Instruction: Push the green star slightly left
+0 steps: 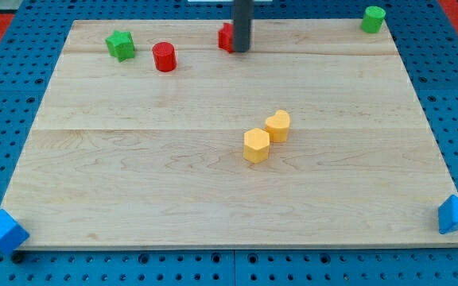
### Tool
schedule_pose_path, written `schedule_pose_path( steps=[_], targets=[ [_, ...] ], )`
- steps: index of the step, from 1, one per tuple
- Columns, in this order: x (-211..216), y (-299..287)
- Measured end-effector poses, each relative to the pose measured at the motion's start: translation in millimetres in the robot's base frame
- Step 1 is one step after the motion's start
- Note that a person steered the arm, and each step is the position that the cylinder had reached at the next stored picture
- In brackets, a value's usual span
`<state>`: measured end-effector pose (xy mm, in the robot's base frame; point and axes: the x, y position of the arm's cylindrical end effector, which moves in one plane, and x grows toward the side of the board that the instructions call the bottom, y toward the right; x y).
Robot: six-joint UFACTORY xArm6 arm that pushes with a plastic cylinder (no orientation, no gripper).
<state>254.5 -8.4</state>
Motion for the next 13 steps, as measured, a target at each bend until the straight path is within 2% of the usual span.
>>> schedule_pose_path(
  steps=[1, 3, 5, 6, 12, 13],
  targets=[
    [-0.1, -66.8],
    [5.6, -155.8],
    [20.2, -162.9],
    [17.6, -207.2],
    [17.0, -210.1],
    [30.1, -209.7]
  ],
)
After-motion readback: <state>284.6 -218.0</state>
